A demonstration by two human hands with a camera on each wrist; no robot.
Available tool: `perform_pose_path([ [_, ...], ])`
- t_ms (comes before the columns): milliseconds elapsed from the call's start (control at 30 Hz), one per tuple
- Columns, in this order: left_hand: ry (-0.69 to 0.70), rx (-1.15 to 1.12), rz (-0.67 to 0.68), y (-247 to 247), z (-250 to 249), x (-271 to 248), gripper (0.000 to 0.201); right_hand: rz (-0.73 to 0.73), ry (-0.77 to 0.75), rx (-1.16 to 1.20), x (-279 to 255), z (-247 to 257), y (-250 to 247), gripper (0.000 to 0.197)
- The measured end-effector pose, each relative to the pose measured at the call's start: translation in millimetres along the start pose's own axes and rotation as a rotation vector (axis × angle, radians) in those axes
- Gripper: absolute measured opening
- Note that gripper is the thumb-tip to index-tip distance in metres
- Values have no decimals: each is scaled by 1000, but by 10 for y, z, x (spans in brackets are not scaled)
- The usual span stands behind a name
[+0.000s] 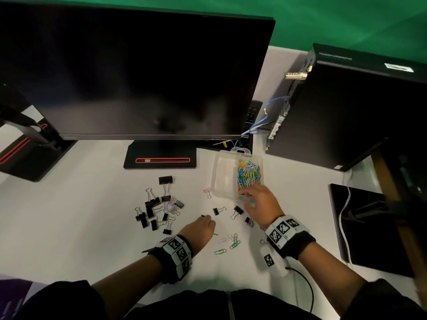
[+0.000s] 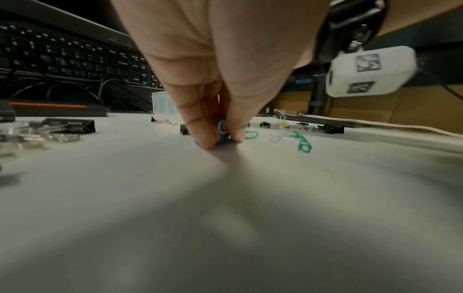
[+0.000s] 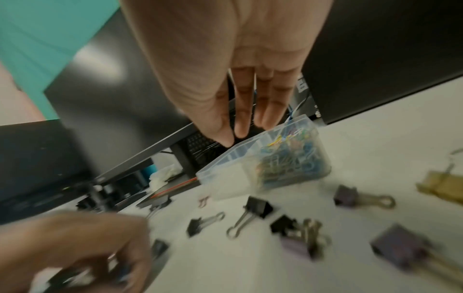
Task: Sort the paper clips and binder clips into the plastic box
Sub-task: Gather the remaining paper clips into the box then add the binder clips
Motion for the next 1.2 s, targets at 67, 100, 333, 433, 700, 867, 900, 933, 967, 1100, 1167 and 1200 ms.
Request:
perform_pose_path([
  [67, 3, -16, 62, 58, -7, -3, 39, 124, -13, 56, -202, 19, 94, 27],
  [100, -3, -3, 58, 45, -13, 2, 39, 200, -15, 56, -301, 20, 145, 28],
  [333, -13, -22, 65, 112, 22, -28, 26, 483, -60, -32, -650, -34, 457, 55],
  [433, -12, -107, 49, 166, 111, -23, 24, 427, -19, 24, -655, -28, 504, 48],
  [700, -38, -332, -11, 1, 131, 64, 13, 364, 58, 79, -623, 8, 508, 14],
  [867, -114, -380, -108, -184, 151, 273, 27, 412, -5, -34, -644, 39, 528, 10],
  [900, -137, -411, -115, -234, 149, 325, 25, 414, -15, -60, -657, 38, 520, 11],
  [933, -154, -453, -109, -280, 143, 383, 22, 410, -19, -76, -669, 30, 507, 13],
  [967, -166, -486, -107, -319, 140, 443, 21, 403, -20, -84, -682, 15, 491, 15],
  [1100, -168, -577, -151, -530, 58, 706, 20, 341, -36, -89, -720, -65, 437, 16],
  [1167, -176, -632, -180, -593, -20, 851, 20, 306, -51, -114, -736, -88, 401, 17],
  [1200, -199, -671, -193, -614, -57, 925, 20, 294, -57, -135, -739, -88, 378, 18],
])
Point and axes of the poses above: each hand's wrist, its own x-axis towards the middle knuckle, its own y-axis out of the palm, z = x × y, the point moved 5 cm from there along x, towards the middle knuckle, and after that the axes turned 15 degrees about -z, right-handed, at the moved point
